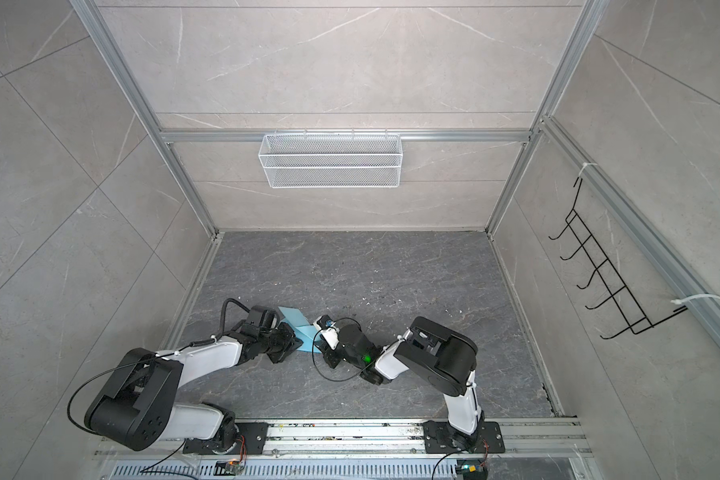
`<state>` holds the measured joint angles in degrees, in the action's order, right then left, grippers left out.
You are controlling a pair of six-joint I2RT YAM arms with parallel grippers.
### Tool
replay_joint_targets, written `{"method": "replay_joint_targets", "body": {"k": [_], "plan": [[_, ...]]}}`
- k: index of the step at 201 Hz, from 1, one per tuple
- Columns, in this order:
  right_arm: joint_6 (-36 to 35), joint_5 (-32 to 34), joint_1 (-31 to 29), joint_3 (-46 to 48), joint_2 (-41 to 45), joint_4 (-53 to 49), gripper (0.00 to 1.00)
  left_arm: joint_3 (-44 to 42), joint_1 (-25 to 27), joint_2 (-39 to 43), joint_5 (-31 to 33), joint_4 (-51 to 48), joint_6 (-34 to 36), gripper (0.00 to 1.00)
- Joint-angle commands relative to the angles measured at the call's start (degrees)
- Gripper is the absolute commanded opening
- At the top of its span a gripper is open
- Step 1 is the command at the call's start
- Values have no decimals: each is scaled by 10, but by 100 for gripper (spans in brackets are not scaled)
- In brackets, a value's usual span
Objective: Fold a paper plane with a square sheet of paper (pick it up from the middle)
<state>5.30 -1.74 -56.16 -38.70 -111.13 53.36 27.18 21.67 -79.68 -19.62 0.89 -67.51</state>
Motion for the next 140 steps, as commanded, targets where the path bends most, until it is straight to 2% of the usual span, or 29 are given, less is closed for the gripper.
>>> {"method": "replay_joint_targets", "body": {"k": [1,70,115,140], "plan": [[-31,45,-7,7,-14,51,29,10,3,-2,3,-31,-2,8],[-67,28,-13,-3,-32,45,24,12,3,1,6,-42,-1,8],[-61,12,-13,-5,-33,38,12,12,3,2,8,-46,0,8],[-51,-4,-12,-9,-30,29,9,13,3,4,9,-48,1,8]]}}
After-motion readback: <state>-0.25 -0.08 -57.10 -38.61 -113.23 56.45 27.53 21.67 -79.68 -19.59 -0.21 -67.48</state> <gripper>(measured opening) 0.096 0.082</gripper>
